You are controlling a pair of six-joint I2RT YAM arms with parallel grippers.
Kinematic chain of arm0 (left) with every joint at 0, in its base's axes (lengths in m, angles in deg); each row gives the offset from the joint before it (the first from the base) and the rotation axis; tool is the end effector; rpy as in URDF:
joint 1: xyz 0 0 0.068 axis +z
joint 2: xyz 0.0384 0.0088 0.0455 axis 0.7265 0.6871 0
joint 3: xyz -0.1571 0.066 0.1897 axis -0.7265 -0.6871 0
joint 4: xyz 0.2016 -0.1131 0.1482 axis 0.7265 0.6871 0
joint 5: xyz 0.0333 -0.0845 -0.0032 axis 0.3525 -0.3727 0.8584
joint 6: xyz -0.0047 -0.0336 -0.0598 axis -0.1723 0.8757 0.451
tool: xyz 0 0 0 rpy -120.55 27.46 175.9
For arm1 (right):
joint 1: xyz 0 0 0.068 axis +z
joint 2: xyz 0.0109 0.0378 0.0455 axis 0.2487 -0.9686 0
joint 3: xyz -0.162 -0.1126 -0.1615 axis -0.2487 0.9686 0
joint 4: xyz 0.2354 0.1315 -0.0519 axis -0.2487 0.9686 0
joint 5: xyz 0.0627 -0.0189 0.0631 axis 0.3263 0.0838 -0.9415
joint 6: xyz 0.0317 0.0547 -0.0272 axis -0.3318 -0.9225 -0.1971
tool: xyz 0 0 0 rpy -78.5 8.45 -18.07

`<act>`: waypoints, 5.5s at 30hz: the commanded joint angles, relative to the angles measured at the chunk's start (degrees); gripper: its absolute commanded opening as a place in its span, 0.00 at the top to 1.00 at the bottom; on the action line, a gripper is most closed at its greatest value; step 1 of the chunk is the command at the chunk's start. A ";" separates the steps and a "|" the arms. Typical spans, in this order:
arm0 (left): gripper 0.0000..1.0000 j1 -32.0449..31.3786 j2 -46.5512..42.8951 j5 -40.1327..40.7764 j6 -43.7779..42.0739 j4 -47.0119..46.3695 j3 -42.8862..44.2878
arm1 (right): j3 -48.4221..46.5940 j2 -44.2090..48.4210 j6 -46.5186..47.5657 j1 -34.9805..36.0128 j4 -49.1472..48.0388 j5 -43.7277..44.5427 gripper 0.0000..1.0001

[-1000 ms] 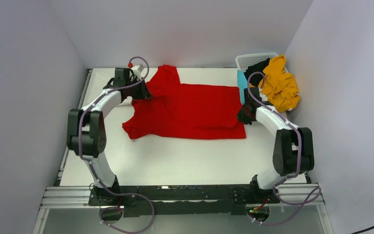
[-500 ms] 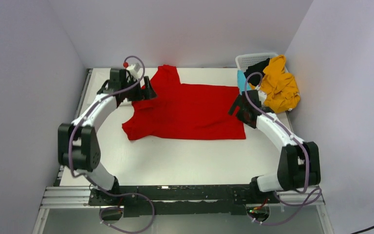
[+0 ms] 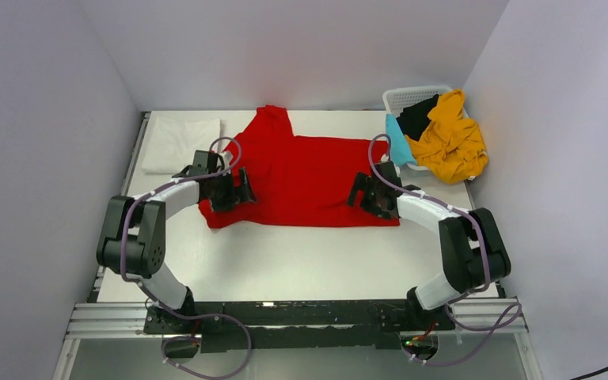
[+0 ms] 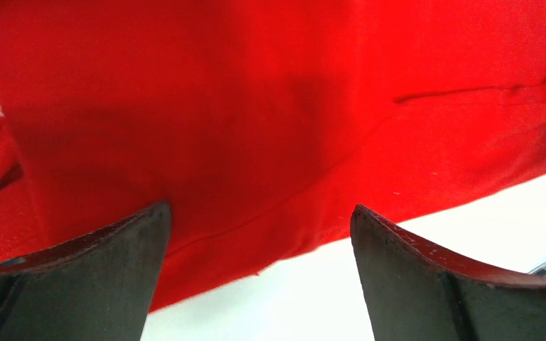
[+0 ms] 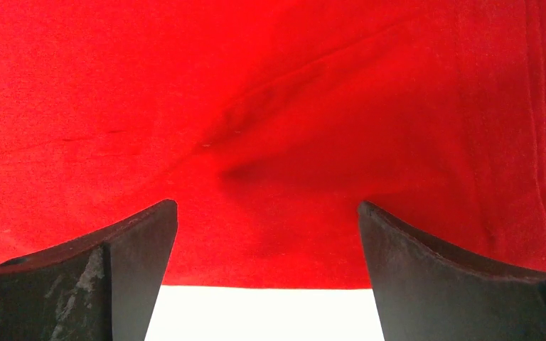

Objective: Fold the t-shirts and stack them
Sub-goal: Fold the flattened tshirt in 1/3 of the way, then grab the side of the flattened tshirt furthest away from the robot with both arms

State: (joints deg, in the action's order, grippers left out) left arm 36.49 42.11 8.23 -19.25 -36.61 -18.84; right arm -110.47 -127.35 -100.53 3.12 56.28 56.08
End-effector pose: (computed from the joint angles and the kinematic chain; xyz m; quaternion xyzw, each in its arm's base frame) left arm 0.3316 -0.0786 0.1342 -0.0594 0.9390 -0.2460 0.2328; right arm 0.3012 0.0932 0.1290 0.1521 0.9373 0.1254 0.2876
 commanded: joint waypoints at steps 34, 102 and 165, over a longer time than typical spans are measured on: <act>0.01 -0.44 -47.42 10.86 19.36 25.21 -22.20 | 15.05 37.21 -2.25 -1.12 22.06 -10.62 0.00; 0.00 0.08 53.62 9.41 3.97 2.03 75.18 | 0.71 12.04 5.98 -2.36 1.91 5.04 0.00; 1.00 -6.22 27.62 13.46 -4.52 8.33 45.65 | -43.50 -35.88 -5.55 -1.44 26.78 35.03 0.11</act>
State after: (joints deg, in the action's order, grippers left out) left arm 30.61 76.07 22.53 -25.17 -24.59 29.55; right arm -155.32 -163.54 -104.71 1.57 80.06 88.72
